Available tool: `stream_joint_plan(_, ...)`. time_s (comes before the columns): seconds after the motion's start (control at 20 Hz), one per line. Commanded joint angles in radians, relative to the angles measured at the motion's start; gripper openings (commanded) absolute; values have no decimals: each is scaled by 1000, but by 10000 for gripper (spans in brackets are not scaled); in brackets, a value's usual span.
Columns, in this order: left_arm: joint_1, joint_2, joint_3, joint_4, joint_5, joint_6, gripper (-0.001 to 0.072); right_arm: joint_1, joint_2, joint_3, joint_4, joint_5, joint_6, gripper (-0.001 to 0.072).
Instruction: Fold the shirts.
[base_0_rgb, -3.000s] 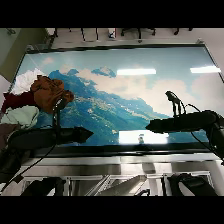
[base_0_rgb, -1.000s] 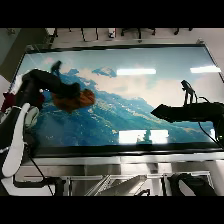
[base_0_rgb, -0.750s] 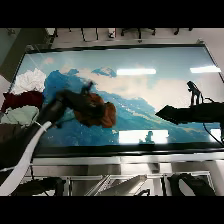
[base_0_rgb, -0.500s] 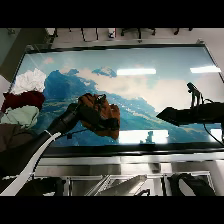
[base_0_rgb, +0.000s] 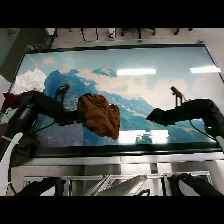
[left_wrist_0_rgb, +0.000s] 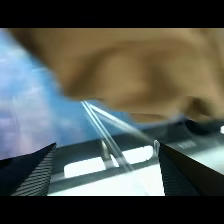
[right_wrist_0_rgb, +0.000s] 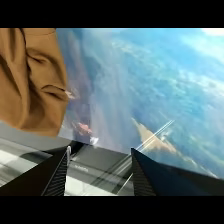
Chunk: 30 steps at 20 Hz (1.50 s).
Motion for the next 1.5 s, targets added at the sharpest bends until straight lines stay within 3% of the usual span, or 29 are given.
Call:
stream_joint_plan(0.0,178,56,-216,-92,-192,74,696,188,-146,6,54,196,1,443)
stream_joint_plan(0.15,237,-68,-286,-344,-341,212,696,301,-300,58,133,261,1,442)
stream_joint_plan(0.4,191,-319,-125,-371,-403,227,695,348,-472,214,155,275,1,441)
stream_joint_plan(0.5,180,-389,-47,-364,-395,227,467,359,-528,274,158,279,1,441)
stream_joint_plan(0.7,169,-483,45,-362,-352,227,456,368,-636,358,163,277,1,439)
stream_joint_plan(0.8,172,-491,50,-356,-345,227,7,367,-648,376,162,279,0,411)
stream_joint_plan(0.9,175,-486,50,-356,-345,228,13,366,-648,393,162,279,-22,21)
stream_joint_plan(1.2,179,-296,50,-358,-339,228,13,359,-602,498,159,246,-67,21)
stream_joint_plan(1.45,211,25,181,-365,-232,227,13,278,-324,678,159,135,-87,21)
